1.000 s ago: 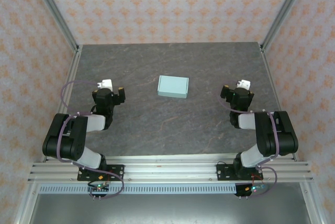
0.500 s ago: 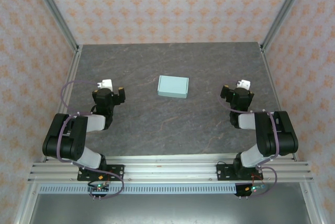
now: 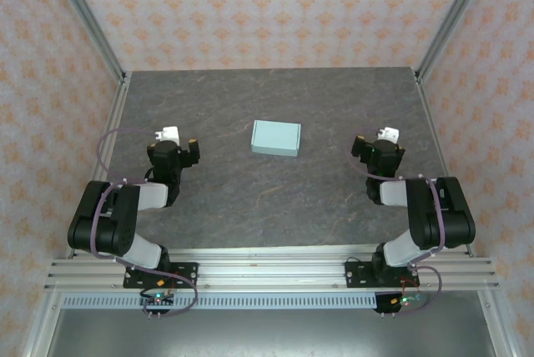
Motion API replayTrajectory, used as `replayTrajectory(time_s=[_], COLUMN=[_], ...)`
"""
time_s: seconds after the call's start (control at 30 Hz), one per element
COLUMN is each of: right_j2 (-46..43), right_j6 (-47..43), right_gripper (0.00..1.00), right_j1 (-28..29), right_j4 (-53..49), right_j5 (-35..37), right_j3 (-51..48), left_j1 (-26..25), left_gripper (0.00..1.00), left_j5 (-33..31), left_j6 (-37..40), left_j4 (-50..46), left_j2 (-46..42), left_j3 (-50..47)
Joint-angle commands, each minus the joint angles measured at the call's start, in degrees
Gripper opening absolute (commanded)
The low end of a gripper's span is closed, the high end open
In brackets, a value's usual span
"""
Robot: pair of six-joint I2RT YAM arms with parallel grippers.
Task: Fold the paper box
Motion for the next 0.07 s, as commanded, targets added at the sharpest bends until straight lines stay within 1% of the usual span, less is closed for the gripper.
replayTrajectory(time_s=[0.0, 0.03], right_j2=[-0.14, -0.24], right_j6=[0.83, 0.89], right_gripper=[0.99, 0.99], right_j1=[0.02, 0.04], right_j4=[-0.13, -0.04], right_j5=[-0.76, -0.76], right_j3=[0.71, 0.66], left_j1=[-0.18, -0.2], left_gripper=[1.0, 1.0], left_j5=[-1.47, -1.42], left_j6=[1.24, 1.21], left_j4=[1.92, 1.91], left_j2=[-0.02, -0.02], left_j3=[0.66, 0.66])
